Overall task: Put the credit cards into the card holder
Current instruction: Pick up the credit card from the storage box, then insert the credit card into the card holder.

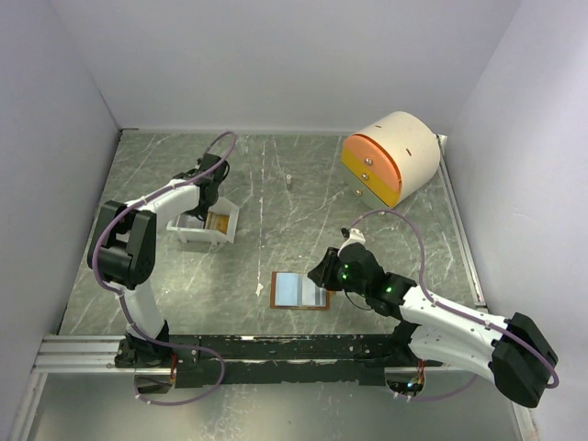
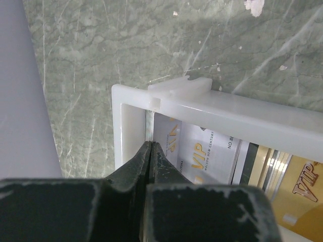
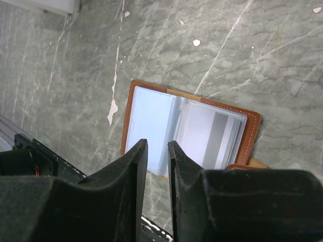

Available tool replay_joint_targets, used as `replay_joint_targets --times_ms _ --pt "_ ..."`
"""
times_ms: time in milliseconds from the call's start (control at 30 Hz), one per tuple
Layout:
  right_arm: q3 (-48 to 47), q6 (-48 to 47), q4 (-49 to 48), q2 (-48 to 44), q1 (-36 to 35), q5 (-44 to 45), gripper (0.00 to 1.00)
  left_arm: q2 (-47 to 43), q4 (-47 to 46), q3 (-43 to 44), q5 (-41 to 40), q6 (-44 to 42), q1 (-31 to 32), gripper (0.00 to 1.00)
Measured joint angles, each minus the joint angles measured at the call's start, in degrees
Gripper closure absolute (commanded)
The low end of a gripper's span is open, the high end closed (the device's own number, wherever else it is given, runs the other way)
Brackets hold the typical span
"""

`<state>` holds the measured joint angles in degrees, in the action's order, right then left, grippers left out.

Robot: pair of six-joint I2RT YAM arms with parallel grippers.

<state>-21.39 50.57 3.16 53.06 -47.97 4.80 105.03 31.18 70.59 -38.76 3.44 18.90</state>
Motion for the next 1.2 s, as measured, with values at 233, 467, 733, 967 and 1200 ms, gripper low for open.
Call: replay_joint_targets --times_ms 233,467,733,967,1200 --pt "0.0 0.0 0.3 -0.1 0.0 0.2 0.77 0.0 2.3 2.0 0.5 0.0 -0.1 0.93" --pt "0.0 0.1 0.4 -0.6 0.0 0.2 0.77 -0.7 4.5 4.0 1.2 0.2 -0.1 0.93" --pt "0.0 0.2 0.3 -0.4 0.0 0.1 0.77 -1.9 7.5 4.0 3.1 2.3 -0.1 0.93" --pt "0.0 0.2 0.0 1.0 0.0 0.0 0.77 -7.3 8.2 4.0 9.5 5.0 -0.2 0.93" --pt "0.0 0.2 0.0 1.5 0.0 -0.1 0.77 -10.5 8.2 4.1 13.7 6.8 -0.2 0.93"
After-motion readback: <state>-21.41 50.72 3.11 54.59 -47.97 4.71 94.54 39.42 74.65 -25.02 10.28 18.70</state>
